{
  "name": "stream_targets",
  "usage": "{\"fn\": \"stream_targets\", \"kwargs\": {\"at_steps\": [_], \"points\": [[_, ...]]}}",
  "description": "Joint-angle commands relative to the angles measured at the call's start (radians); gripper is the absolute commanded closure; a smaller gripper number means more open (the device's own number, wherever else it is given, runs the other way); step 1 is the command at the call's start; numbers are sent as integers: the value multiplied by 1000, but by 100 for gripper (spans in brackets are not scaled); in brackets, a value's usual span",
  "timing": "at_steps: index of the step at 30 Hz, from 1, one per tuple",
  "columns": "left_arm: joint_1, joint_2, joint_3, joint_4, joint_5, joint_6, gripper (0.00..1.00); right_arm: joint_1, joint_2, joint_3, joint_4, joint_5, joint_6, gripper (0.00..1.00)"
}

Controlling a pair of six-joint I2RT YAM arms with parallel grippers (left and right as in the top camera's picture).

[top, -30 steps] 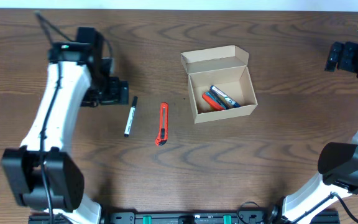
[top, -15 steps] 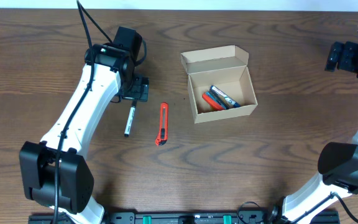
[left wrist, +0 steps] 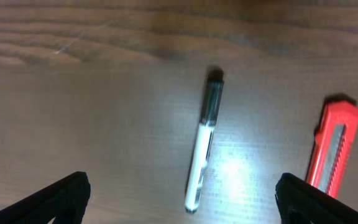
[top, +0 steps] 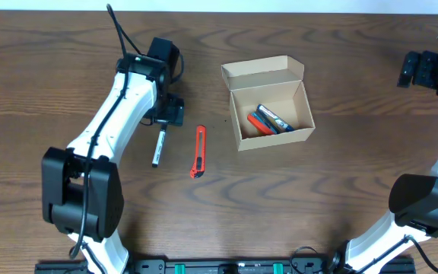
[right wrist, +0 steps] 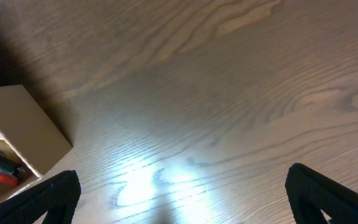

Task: Pack container
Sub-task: 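Lower the left gripper and grasp the black-capped white marker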

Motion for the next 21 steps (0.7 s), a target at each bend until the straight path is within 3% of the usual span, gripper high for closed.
{"fn": "stream_targets", "kwargs": {"at_steps": [1,12,21], "points": [[3,13,-27,21,-13,-16,5,-3,-16,13,-1,-3,11,1],[88,15,-151,105,166,11,5,-3,-16,13,-1,-3,11,1],[127,15,-209,132,179,63,5,-3,-16,13,-1,-3,11,1]]}}
